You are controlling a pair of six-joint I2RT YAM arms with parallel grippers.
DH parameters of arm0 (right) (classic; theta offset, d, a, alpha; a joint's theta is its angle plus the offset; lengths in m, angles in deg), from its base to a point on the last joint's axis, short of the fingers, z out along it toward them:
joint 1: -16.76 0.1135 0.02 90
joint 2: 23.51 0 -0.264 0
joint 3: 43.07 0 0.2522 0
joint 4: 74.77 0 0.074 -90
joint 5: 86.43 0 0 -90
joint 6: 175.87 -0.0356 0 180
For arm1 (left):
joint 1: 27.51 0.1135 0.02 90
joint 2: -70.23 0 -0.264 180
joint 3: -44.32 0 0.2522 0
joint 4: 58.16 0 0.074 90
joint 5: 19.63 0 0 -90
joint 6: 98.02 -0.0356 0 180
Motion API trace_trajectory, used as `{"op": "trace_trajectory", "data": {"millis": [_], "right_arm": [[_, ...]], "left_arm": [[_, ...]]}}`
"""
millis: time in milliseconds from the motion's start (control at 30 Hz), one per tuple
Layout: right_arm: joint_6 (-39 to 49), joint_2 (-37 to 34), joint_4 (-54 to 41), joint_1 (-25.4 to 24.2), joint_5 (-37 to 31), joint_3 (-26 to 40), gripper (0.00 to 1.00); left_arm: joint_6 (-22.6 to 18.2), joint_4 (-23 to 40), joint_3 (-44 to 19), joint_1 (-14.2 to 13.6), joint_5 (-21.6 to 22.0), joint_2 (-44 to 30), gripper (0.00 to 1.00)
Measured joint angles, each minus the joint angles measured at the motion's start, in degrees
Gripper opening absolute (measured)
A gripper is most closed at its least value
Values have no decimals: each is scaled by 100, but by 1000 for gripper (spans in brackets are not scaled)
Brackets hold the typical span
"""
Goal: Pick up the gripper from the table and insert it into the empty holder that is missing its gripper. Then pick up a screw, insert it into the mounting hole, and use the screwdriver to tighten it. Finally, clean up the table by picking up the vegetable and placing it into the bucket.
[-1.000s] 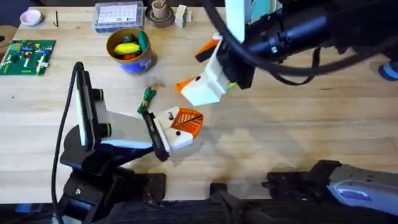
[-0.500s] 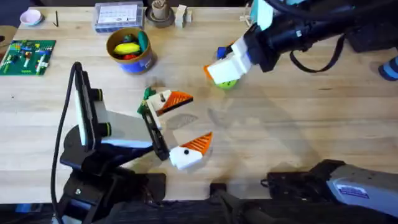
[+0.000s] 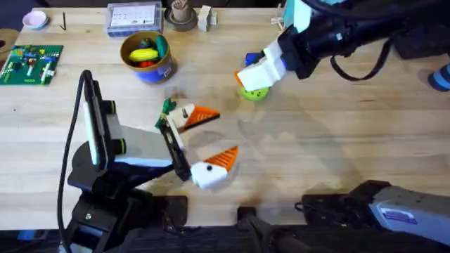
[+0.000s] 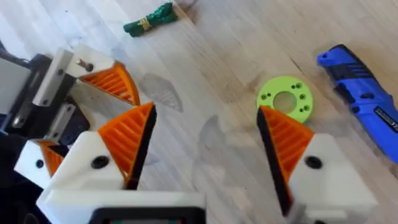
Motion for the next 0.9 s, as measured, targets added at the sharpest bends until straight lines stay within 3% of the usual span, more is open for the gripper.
{"op": "trace_trajectory", "data": {"millis": [33, 67, 200, 367, 467, 633, 767, 900], "right_arm": [[-1, 0, 0, 0, -52, 0, 990], [-6, 0, 0, 0, -102, 1, 990], [-19, 0, 0, 0, -238, 0, 990], [-416, 0, -15, -56, -860, 1, 992], [-635, 0, -105, -211, -1188, 1, 991], [-790, 15, -274, -564, -1426, 0, 992], [-817, 191, -476, -999, -1505, 0, 991], [-824, 557, -682, -1560, -1527, 0, 991]], "left_arm": [[12, 0, 0, 0, 4, 0, 940], [18, 0, 0, 0, 8, -1, 979], [20, -41, 2, 0, 164, 0, 992], [294, 15, -37, 0, 958, 0, 992], [470, 702, -341, 0, 1653, -2, 992], [627, 2124, -1387, 0, 2958, -328, 991], [578, 2841, -2435, 0, 3860, -1060, 991], [445, 3504, -3287, 0, 4423, -2063, 991]]}}
